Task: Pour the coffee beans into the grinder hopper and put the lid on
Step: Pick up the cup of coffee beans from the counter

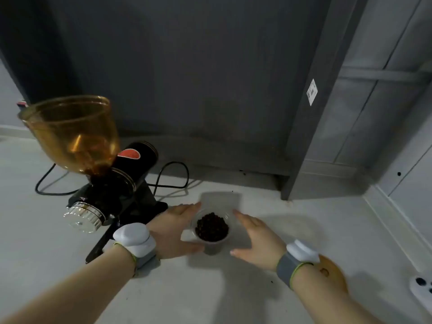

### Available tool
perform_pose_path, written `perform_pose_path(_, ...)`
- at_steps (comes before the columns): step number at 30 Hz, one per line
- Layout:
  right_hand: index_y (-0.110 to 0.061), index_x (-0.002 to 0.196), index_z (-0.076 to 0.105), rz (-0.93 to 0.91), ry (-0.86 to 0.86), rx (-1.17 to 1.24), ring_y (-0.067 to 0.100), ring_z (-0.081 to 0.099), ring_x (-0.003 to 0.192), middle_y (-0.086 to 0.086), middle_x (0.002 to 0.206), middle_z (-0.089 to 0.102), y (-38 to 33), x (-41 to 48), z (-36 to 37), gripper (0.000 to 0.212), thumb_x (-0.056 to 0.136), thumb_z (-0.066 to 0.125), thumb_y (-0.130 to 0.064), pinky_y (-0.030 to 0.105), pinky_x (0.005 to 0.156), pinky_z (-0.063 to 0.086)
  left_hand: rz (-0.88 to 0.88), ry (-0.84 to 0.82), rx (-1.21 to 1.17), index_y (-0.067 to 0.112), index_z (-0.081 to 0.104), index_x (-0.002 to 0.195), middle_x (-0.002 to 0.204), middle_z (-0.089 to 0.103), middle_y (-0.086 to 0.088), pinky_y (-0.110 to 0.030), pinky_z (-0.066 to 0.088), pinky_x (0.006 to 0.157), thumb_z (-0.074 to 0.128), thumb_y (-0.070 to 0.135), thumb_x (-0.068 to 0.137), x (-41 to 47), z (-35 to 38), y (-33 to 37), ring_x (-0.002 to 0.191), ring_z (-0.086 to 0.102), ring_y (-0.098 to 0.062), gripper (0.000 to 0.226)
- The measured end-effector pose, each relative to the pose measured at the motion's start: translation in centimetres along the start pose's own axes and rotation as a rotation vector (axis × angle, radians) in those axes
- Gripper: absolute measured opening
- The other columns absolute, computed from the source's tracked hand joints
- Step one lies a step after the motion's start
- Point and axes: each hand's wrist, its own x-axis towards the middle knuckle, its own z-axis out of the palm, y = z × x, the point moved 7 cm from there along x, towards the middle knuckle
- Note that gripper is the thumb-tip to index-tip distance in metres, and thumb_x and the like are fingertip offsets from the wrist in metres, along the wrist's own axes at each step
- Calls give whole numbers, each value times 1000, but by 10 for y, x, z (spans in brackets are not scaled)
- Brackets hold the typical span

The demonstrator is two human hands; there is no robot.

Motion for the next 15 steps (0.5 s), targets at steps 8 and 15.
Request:
perform_pose_path(8,-28,136,36,-14,6,291,18,53,122,-1,134,56,-7,21,17,81,68,80,-31,22,94,41,-87,-32,-92,21,4,149,151,34,-2,-32,34,107,58,68,70,10,21,-11,134,36,-20,106)
perform_pose_path(15,-20,122,48,78,-15,460,18,57,113,2,120,62,0,30,25,69,64,84,-29,36,97,47,-87,12,-184,19,20,144,136,52,-1,-24,41,92,64,62,71,15,23,-12,119,52,-18,95)
